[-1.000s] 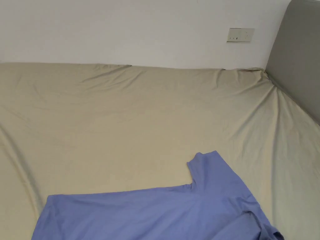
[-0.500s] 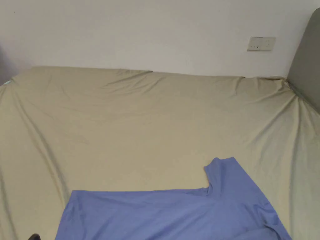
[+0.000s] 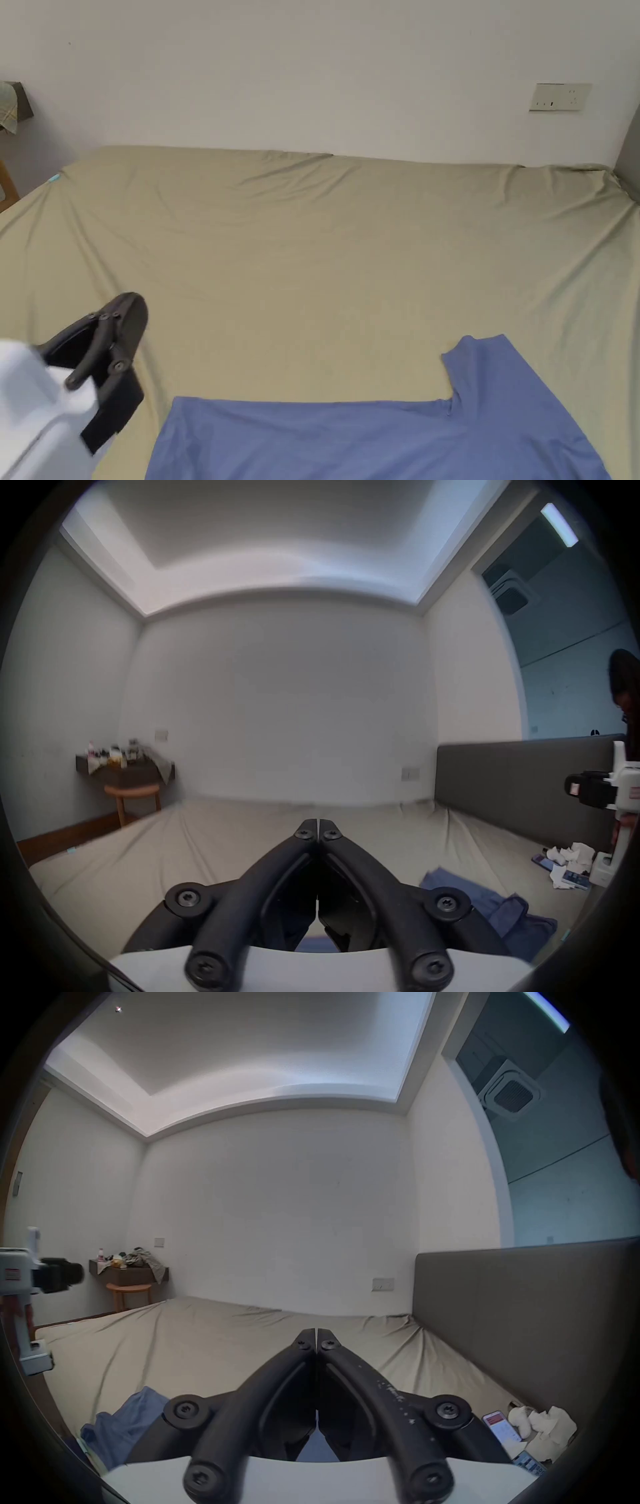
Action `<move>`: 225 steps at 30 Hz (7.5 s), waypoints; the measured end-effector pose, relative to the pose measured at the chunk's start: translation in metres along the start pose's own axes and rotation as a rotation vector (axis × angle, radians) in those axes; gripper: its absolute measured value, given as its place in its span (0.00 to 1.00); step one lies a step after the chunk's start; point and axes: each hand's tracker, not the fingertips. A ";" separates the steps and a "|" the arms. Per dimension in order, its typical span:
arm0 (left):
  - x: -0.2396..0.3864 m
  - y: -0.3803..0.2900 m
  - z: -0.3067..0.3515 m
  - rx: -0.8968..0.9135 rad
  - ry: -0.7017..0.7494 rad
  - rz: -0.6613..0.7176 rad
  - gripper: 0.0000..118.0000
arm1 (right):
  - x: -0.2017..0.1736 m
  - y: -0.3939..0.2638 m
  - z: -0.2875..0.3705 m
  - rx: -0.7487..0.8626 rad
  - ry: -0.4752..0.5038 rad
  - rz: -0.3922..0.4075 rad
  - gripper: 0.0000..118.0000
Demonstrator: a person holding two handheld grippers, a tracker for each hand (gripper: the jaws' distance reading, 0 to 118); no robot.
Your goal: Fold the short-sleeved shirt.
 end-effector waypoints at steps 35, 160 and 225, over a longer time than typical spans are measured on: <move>-0.059 -0.157 -0.209 -0.903 -0.055 0.168 0.03 | 0.131 -0.244 -0.308 -1.098 -0.070 -0.185 0.65; 0.035 -0.218 -0.084 -1.134 -0.212 0.367 0.33 | -0.020 0.001 0.086 -0.090 -0.031 -0.076 0.01; -0.181 -0.240 -0.021 -0.969 -0.409 1.050 0.04 | -0.038 -0.005 0.072 -0.173 0.060 -0.024 0.01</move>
